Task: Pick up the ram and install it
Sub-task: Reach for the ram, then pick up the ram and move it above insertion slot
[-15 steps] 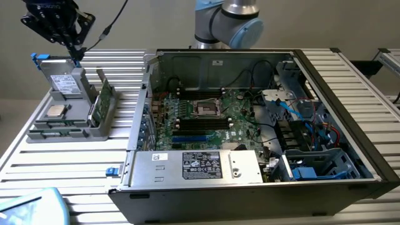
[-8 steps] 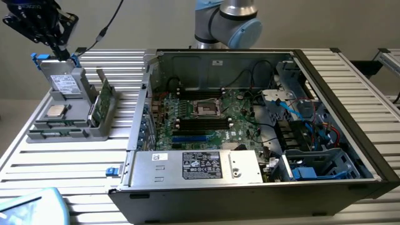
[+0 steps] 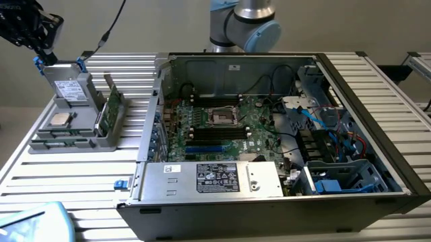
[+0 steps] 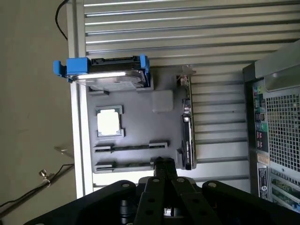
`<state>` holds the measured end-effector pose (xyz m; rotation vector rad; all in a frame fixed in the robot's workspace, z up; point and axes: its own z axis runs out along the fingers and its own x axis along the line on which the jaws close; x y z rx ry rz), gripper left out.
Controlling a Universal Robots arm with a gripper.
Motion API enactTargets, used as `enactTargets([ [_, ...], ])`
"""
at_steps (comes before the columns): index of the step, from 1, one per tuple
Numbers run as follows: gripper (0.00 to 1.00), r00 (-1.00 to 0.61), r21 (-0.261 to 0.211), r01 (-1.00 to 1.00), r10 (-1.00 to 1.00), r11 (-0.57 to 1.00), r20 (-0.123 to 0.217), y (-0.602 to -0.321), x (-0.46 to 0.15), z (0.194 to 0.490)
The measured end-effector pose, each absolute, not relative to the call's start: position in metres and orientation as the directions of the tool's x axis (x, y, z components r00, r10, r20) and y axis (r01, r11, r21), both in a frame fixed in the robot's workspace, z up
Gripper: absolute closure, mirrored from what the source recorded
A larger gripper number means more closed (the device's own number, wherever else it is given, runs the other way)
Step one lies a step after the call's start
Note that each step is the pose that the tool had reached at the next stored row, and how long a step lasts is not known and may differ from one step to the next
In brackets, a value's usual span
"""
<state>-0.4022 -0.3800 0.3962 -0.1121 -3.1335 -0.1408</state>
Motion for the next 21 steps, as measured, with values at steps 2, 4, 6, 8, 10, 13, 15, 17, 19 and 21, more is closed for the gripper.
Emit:
enactTargets([
  [2, 0.89, -0.997, 0.09, 0.072, 0.071, 0.993, 0.008, -0.38, -0.411, 0.396],
  [4, 0.89, -0.997, 0.092, 0.072, 0.071, 0.993, 0.009, -0.38, -0.421, 0.396],
  [6, 0.89, -0.997, 0.092, 0.072, 0.071, 0.993, 0.01, -0.38, -0.422, 0.396],
  [8, 0.89, -0.997, 0.092, 0.072, 0.071, 0.993, 0.01, -0.38, -0.422, 0.396],
  [10, 0.89, -0.997, 0.092, 0.072, 0.071, 0.993, 0.01, -0.38, -0.422, 0.396],
  [13, 0.89, -0.997, 0.092, 0.072, 0.071, 0.993, 0.01, -0.38, -0.422, 0.396],
  [15, 0.89, -0.997, 0.092, 0.072, 0.071, 0.993, 0.01, -0.38, -0.422, 0.396],
  [17, 0.89, -0.997, 0.092, 0.072, 0.071, 0.993, 0.01, -0.38, -0.422, 0.396],
  [19, 0.89, -0.997, 0.092, 0.072, 0.071, 0.993, 0.01, -0.38, -0.422, 0.396],
  [21, 0.89, -0.997, 0.092, 0.072, 0.071, 0.993, 0.01, -0.38, -0.422, 0.396],
])
